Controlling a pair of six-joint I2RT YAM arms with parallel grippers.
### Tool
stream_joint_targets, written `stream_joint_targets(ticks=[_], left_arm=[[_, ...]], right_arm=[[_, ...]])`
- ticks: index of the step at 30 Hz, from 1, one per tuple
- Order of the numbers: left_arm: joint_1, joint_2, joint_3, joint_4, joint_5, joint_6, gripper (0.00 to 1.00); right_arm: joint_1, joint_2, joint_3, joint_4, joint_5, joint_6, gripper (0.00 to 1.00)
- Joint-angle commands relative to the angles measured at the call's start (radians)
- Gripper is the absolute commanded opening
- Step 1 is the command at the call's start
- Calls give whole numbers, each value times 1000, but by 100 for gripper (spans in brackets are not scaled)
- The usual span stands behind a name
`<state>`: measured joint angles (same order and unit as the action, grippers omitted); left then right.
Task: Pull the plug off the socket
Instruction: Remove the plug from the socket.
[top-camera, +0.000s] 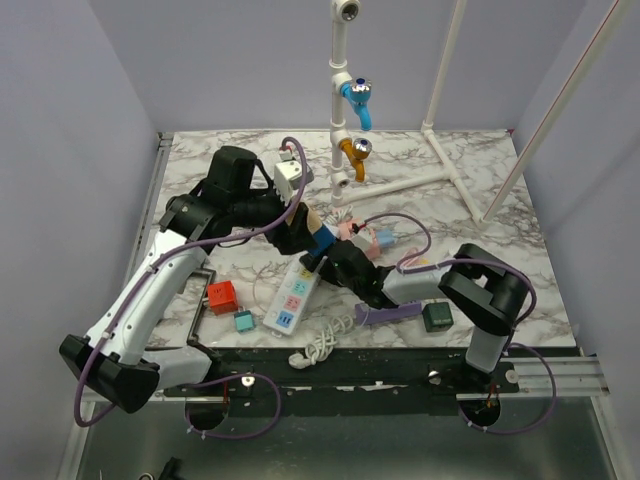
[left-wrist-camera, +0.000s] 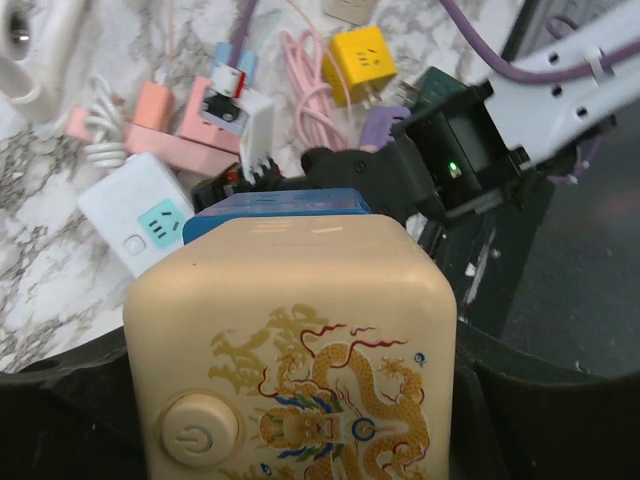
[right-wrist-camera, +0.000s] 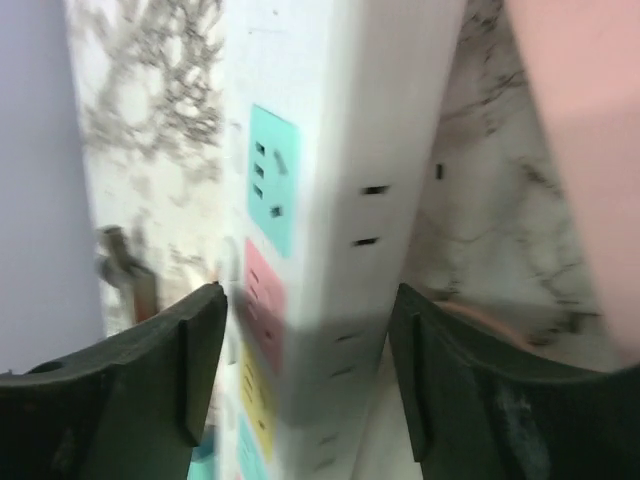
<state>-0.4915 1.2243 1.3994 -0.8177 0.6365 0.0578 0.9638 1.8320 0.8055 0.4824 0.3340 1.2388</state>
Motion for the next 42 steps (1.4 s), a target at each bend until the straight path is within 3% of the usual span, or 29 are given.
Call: stream_joint_targets(ticks=[1, 3, 4, 8, 13, 17, 21, 31, 42], left_arm=[[10, -67, 47, -63, 235, 146, 0], [11, -86, 59, -80, 266, 181, 0], [14, -100, 61, -80, 279, 189, 0], [18, -154, 62, -89, 352, 236, 0], [26, -224, 52, -167, 453, 365, 0], [29, -272, 29, -228, 522, 486, 0], [29, -292, 9, -238, 547, 516, 0], [28, -264, 11, -326, 532, 611, 0], [28, -252, 28, -349, 522, 655, 0]], right_arm=[[-12, -106, -52, -80, 39, -231, 82], [-13, -173, -69, -68, 22, -302, 98], [-12, -204, -75, -79, 19, -324, 100], [-11, -385, -142, -58, -20, -436, 100], [-11, -668, -289, 68, -221, -655, 100], [-10, -883, -307, -13, -362, -833, 100], [-11, -992, -249, -123, -483, -947, 100], [-11, -959, 6, -311, -702, -1156, 100], [-11, -882, 131, -418, -907, -1265, 100]])
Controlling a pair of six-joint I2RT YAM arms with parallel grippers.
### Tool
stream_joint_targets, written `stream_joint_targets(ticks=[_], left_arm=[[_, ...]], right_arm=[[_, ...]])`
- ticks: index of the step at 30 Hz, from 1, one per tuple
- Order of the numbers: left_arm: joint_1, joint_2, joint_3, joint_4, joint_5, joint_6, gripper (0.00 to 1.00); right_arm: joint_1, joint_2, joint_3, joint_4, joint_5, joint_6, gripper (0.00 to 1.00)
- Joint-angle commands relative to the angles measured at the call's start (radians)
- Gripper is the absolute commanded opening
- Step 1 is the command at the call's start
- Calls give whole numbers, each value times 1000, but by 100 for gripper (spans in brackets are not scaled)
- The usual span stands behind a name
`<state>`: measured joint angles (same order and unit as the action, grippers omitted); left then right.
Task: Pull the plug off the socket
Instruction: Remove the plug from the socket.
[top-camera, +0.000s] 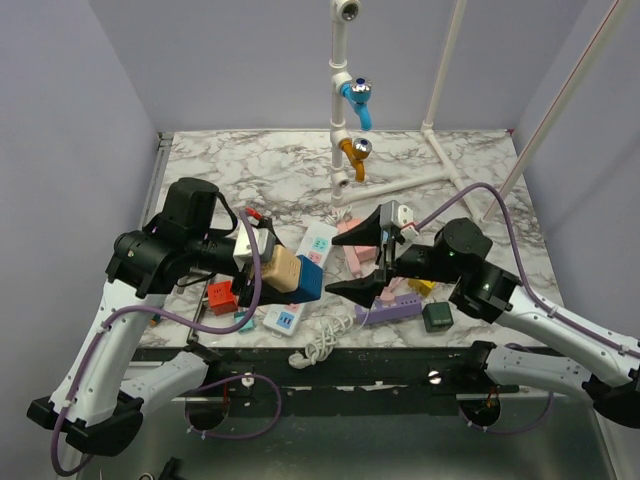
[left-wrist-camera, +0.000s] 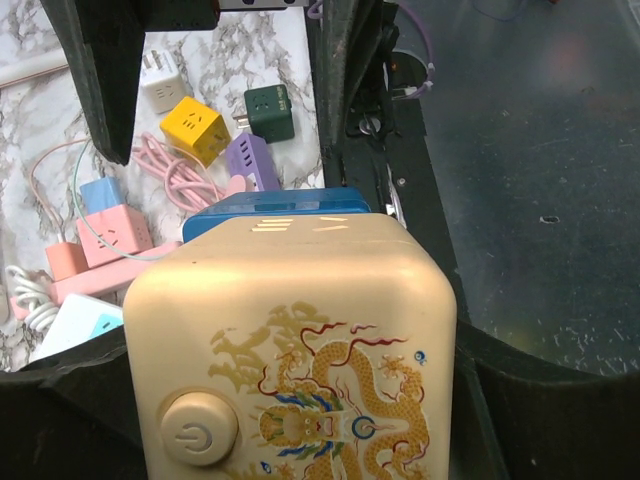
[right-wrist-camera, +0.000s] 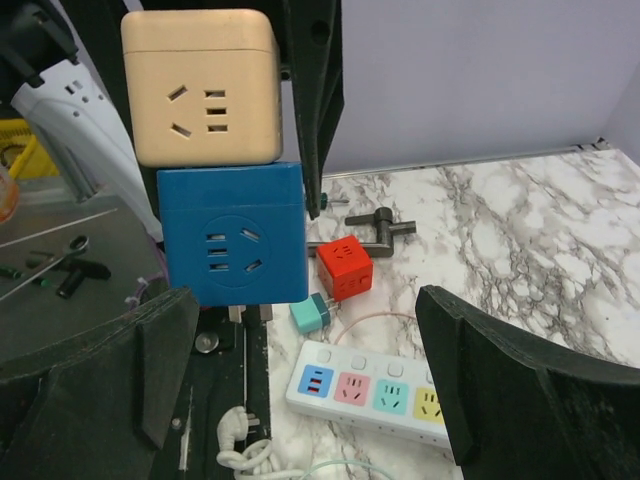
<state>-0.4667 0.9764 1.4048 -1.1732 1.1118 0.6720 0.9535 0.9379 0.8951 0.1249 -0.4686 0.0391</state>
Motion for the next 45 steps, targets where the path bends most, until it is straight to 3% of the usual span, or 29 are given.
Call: stream_joint_targets(ticks=[1, 7, 16, 27, 31, 38, 42, 43, 45], left_arm=[[3, -3, 20, 9, 46, 40, 0], [0, 2, 2, 86, 31, -15, 0], [-24, -2, -40, 199, -14, -108, 0], [-41, 4, -41, 214, -32, -130, 0], [-51, 7, -35, 214, -25, -135, 0], [-61, 4, -23, 185, -20, -112, 0], [-62, 4, 1, 127, -24, -65, 14], [-62, 5, 6, 113, -26, -49, 27], [-62, 7, 17, 94, -34, -44, 68]], right_arm=[[-1, 18, 46, -59, -112, -64, 100], [3, 64, 72, -61, -146, -58, 100], [35, 119, 103, -37, -78, -50, 100], [82, 195, 137, -20, -40, -54, 98], [96, 232, 166, -37, -16, -58, 87], [109, 233, 160, -46, 6, -67, 46], [109, 200, 127, -57, 34, -70, 13], [109, 193, 120, -60, 39, -68, 8], [108, 180, 108, -62, 49, -68, 3]])
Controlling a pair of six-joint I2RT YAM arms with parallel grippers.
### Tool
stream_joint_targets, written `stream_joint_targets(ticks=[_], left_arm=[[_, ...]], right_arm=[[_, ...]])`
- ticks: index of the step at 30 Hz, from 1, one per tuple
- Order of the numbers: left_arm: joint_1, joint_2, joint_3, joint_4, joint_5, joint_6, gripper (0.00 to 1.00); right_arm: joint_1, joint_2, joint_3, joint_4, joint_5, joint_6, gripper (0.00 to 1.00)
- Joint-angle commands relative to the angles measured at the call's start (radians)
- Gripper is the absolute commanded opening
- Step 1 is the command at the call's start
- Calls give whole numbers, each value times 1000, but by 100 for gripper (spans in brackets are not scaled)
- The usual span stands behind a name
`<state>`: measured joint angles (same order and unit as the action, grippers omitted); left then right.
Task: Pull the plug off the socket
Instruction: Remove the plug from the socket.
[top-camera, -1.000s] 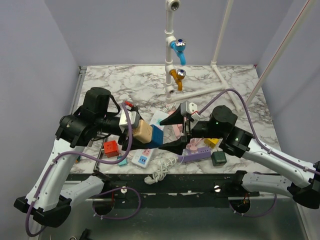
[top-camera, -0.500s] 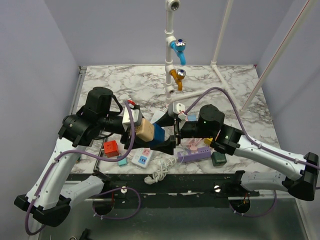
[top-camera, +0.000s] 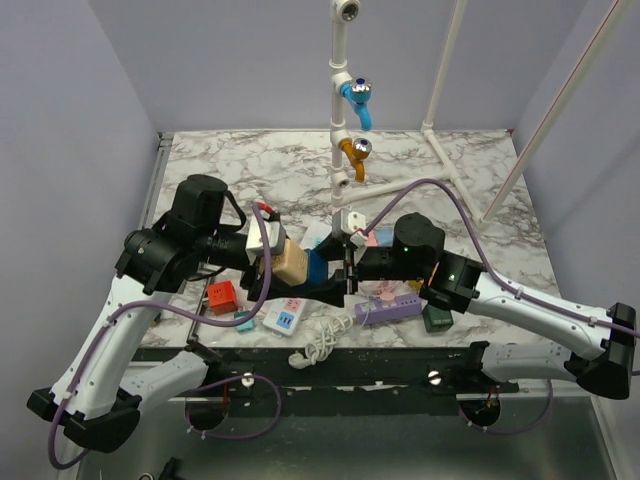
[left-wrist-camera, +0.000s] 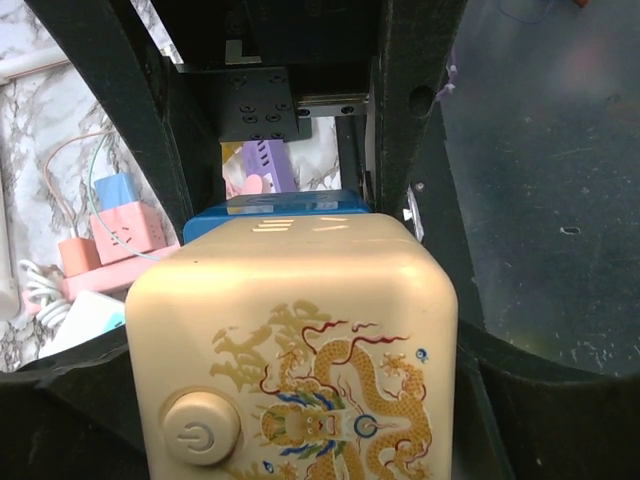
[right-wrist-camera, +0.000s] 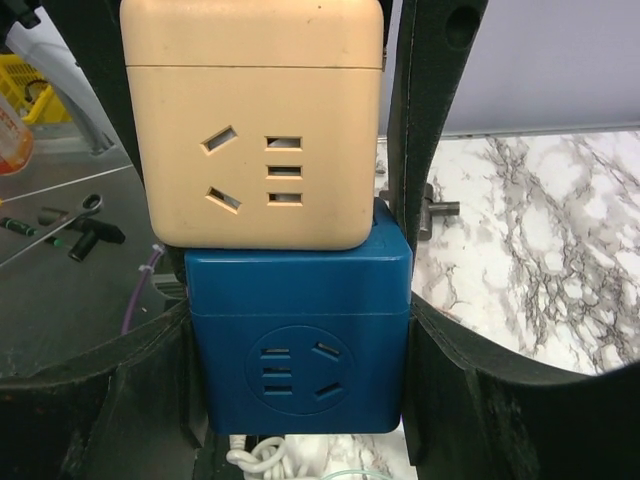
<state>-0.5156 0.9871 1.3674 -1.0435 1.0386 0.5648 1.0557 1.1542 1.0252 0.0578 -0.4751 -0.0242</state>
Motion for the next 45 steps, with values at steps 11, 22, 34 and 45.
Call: stream_joint_targets(ticks=[11, 22, 34, 45], left_arm=[[-14, -34, 83, -84, 39, 118, 98], [-14, 37, 120, -162, 68, 186, 91], [-14, 120, 199, -301, 48, 283, 46], [-23, 80, 139, -304, -30, 342, 94]], right_arm=[[7, -71, -48, 2, 129, -22, 1], [38, -50, -3, -56, 163, -97, 1], [109, -36, 27, -110, 288, -169, 1], [111, -39, 31, -88, 325, -177, 1]])
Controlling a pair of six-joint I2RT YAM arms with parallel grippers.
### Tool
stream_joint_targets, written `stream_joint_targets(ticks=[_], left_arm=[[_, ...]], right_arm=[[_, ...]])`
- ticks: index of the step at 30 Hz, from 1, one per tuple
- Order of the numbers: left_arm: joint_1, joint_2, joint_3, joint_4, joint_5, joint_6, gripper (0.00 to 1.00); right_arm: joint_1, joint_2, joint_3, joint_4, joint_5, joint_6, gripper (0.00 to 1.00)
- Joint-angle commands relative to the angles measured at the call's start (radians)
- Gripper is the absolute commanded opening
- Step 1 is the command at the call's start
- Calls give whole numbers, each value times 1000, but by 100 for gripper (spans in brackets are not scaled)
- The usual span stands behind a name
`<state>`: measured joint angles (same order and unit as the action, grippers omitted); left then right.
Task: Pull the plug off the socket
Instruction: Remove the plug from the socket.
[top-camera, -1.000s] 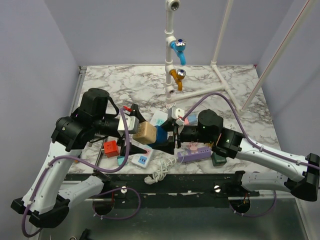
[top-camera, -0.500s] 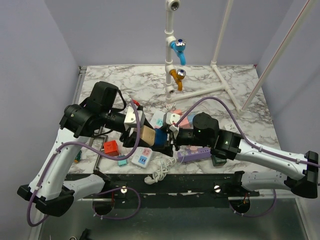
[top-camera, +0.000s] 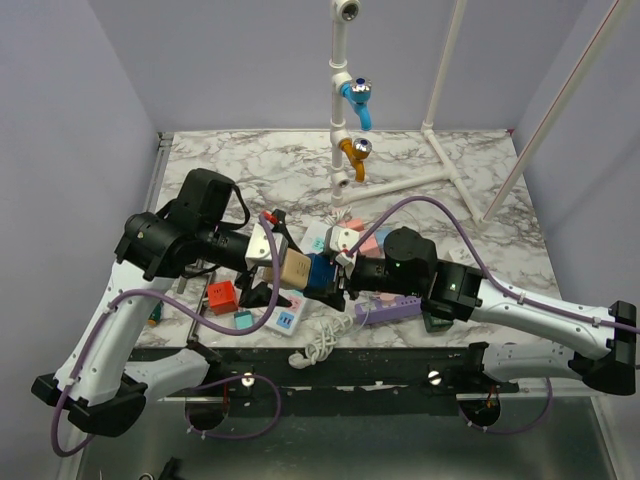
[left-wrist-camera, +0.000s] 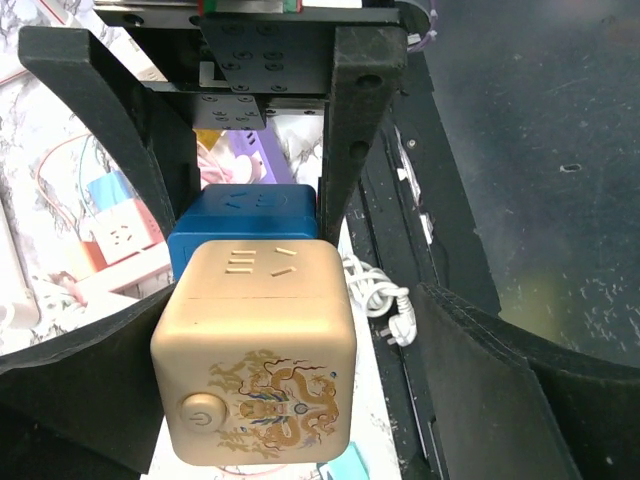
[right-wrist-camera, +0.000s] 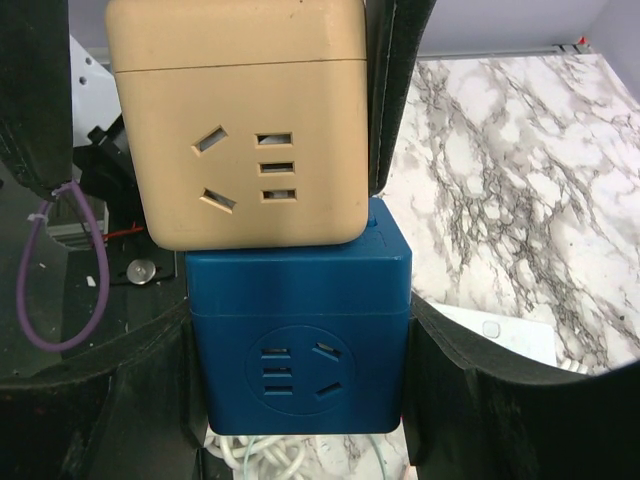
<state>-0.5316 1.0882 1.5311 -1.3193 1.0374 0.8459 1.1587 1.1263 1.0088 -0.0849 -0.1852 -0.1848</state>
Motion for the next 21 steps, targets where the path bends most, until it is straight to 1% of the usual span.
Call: stream_joint_targets(ticks=[1, 7, 10, 14, 17, 19, 20, 21], left_arm=[[-6, -25, -32, -20, -32, 63, 93], [-10, -18, -58, 66, -36, 19, 75], [-15, -12, -61, 73, -34, 19, 63], [-20, -12, -59, 49, -37, 36, 40], [-22, -15, -53, 13, -34, 69, 18], [-22, -11, -44, -7, -35, 79, 6], [-22, -9, -38, -15, -37, 81, 0], [-22, -7, -34, -21, -43, 80, 0]], right_arm=[[7, -11, 47, 57, 35, -14, 1], [16, 1, 44, 76, 31, -6, 1], [19, 12, 48, 75, 28, -5, 1], [22, 16, 45, 76, 28, -7, 1], [21, 17, 26, 74, 35, -8, 1], [22, 15, 0, 75, 46, -10, 1], [22, 13, -15, 106, 58, -9, 1], [21, 11, -36, 112, 71, -6, 1]])
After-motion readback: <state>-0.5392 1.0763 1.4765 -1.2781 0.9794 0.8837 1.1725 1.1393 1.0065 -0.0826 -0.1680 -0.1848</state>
